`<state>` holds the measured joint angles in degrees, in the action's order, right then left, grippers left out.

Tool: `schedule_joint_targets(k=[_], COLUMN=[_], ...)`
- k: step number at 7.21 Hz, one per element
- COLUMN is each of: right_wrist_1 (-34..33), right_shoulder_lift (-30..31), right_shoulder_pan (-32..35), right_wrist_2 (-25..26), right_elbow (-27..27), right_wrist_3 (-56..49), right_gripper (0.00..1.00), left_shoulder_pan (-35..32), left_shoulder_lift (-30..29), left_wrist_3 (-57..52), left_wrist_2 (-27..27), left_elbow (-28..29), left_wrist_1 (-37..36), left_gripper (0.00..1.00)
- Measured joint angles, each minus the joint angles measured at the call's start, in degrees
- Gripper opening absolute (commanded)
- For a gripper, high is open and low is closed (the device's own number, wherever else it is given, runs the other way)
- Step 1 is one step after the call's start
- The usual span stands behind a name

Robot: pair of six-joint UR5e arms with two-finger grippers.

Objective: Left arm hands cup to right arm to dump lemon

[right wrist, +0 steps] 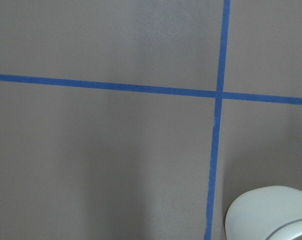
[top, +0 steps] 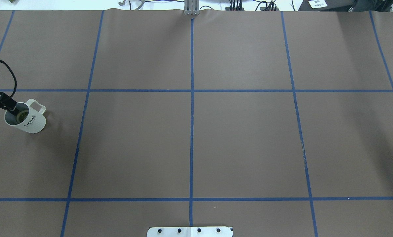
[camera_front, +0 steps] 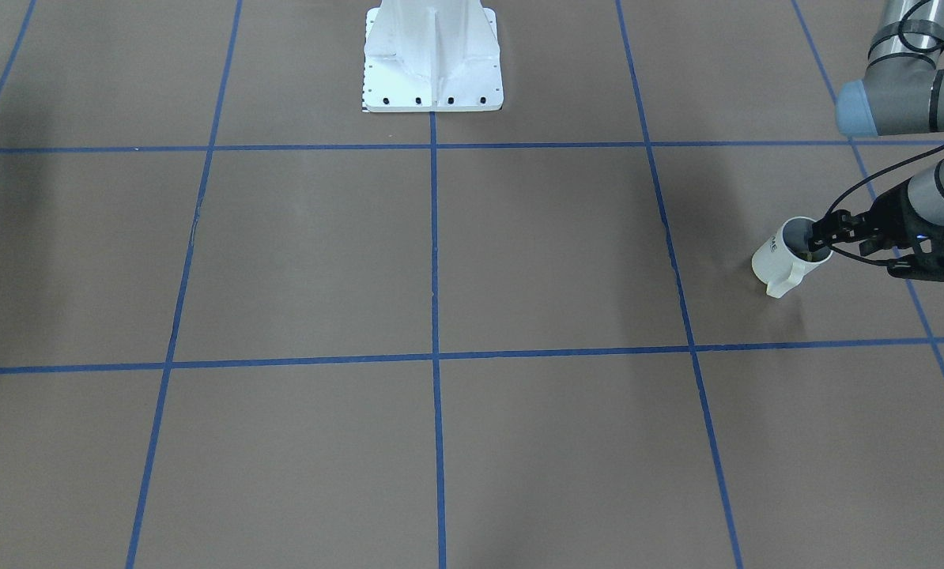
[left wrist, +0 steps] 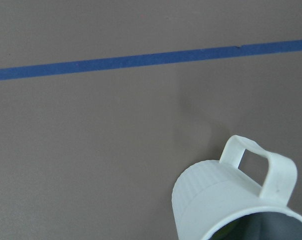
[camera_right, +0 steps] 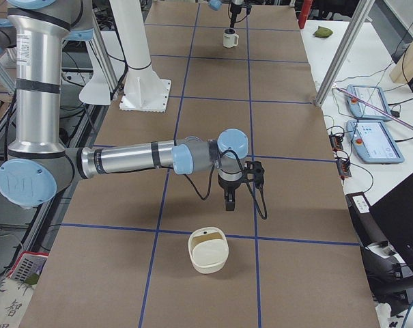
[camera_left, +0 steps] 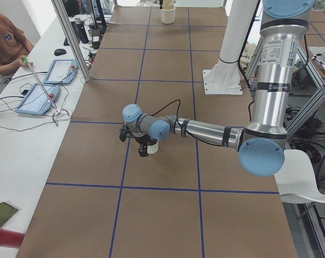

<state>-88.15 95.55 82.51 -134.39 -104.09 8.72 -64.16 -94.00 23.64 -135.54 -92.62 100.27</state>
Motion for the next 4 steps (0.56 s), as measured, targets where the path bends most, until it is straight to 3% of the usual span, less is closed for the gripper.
schedule_joint_targets(k=[1, 4], right_wrist_1=[0.0, 0.98], right_shoulder_lift=[0.02, -0.06], right_shoulder_pan=[-0.11, -0.63], right_wrist_2=[-0.02, -0.11], right_elbow=[-0.02, -0.05], right_wrist_3=[-0.01, 0.02], right_gripper=[1.0, 1.0], left_shoulder_pan=[0.11, 0.17], left_shoulder_lift=[-0.02, -0.06], left_wrist_3=[0.08, 0.55], left_wrist_2=[-0.08, -0.82], left_elbow=[-0.02, -1.23], left_wrist_1=[0.01, -0.22], left_gripper=[0.0, 0.0])
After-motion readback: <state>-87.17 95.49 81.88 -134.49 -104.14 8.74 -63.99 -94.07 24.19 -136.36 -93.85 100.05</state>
